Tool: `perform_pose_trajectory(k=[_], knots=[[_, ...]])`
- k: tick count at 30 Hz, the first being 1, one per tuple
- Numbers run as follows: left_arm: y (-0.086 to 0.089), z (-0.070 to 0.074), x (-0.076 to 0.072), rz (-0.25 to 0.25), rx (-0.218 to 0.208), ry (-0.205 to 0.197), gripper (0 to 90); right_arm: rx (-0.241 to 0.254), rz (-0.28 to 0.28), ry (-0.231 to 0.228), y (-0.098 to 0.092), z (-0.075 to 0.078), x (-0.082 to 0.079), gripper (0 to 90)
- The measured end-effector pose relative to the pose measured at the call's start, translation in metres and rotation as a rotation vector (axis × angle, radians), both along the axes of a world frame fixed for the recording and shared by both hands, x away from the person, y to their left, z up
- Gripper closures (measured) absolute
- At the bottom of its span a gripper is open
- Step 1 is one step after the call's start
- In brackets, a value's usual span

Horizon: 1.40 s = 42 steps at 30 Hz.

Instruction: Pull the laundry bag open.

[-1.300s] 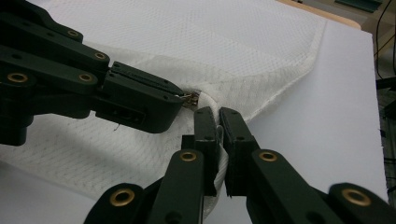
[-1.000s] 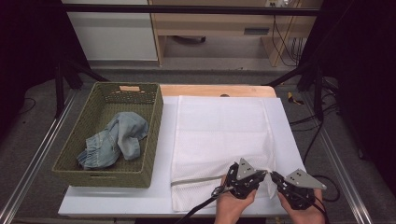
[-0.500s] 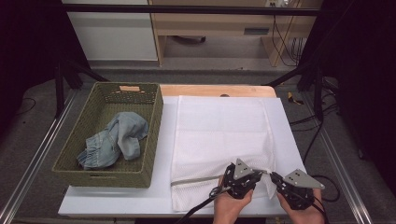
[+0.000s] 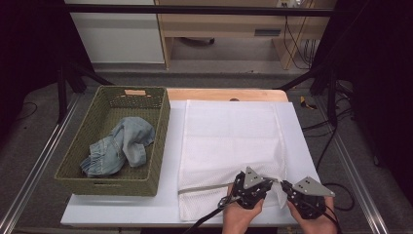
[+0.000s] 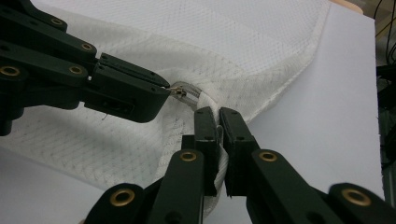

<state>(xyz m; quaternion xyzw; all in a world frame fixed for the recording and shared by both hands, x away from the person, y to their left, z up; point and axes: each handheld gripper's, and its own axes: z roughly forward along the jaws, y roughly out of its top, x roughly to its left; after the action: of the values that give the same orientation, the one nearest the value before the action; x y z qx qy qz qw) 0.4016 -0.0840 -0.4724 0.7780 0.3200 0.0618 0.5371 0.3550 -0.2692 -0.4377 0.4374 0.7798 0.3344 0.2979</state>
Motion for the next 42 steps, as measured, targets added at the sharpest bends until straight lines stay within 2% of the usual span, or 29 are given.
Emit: perform_pose_trajectory(k=[20,23,35,42], knots=[[0.0008,-0.0011,0.0014,0.002,0.008,0.008,86.4,-0.012,0.008,0.007,0.0003,-0.0006,0.0005,86.5],[0.0033,0.0014,0.0028,0.001,0.005,0.022,86.5,-0.005,0.012,0.010,0.0010,-0.0003,0.0002,86.5],[0.0036,0.0029,0.0025,0.012,0.027,0.034,86.5,-0.017,0.014,0.012,0.0038,0.0000,0.0001,86.7],[0.0017,0.0048,-0.0004,0.024,0.046,0.020,86.5,-0.025,0.018,0.009,0.0040,0.0002,-0.0002,86.8]])
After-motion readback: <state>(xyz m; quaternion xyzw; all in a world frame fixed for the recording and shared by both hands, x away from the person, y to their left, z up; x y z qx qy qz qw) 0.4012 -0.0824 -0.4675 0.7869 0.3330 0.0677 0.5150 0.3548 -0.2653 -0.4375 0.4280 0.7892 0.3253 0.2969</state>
